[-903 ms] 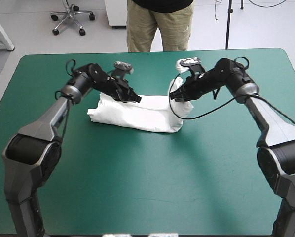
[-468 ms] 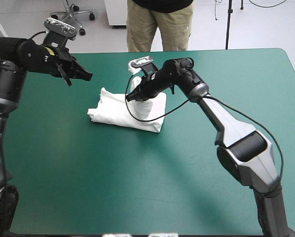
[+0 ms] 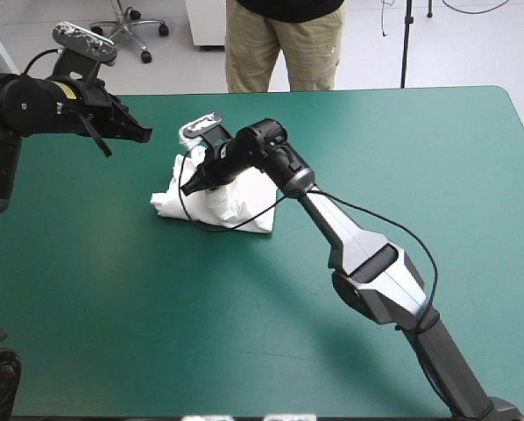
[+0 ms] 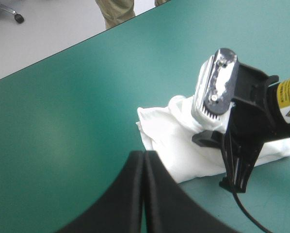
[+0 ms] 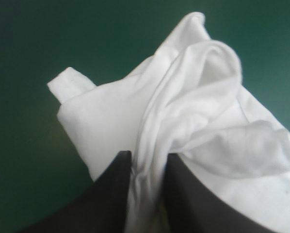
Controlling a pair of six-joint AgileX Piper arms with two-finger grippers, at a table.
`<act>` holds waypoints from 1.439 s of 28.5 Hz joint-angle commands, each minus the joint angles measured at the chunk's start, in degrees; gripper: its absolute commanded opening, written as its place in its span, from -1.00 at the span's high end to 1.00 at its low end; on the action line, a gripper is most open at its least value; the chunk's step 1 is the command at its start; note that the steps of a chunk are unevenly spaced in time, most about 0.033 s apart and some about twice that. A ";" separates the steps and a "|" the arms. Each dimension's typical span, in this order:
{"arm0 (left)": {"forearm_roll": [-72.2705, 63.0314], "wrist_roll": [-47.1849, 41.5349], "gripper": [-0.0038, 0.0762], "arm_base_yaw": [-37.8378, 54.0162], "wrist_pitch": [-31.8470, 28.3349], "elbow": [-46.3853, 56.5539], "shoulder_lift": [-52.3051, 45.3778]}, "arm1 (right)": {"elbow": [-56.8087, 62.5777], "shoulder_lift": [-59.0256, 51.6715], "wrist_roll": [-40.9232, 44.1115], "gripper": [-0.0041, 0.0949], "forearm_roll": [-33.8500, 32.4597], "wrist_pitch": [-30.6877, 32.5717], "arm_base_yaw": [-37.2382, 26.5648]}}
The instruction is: Fold the cloth
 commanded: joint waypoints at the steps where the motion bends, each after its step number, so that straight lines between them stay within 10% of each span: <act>1: -0.44 -0.98 0.93 -0.07 1.99 -1.04 -1.96 | -2.24 -3.89 -6.30 -0.26 7.94 -5.39 0.99; 5: -0.44 -1.36 0.93 -0.07 1.99 -1.04 -1.96 | -2.24 -3.89 -17.60 -0.49 22.43 -6.34 1.12; 15: -0.23 -1.36 0.93 -0.07 1.99 -1.04 -1.96 | -3.34 -7.16 -0.11 -0.17 -2.58 7.65 0.36; 28: 1.66 -2.46 0.93 -0.07 1.99 -1.04 -2.07 | 14.76 -25.51 -0.01 -0.15 1.87 7.73 -7.44; 41: 0.80 -2.67 0.93 -0.07 1.99 3.98 -2.07 | 45.96 -30.68 -4.68 -0.27 6.52 -7.02 -14.92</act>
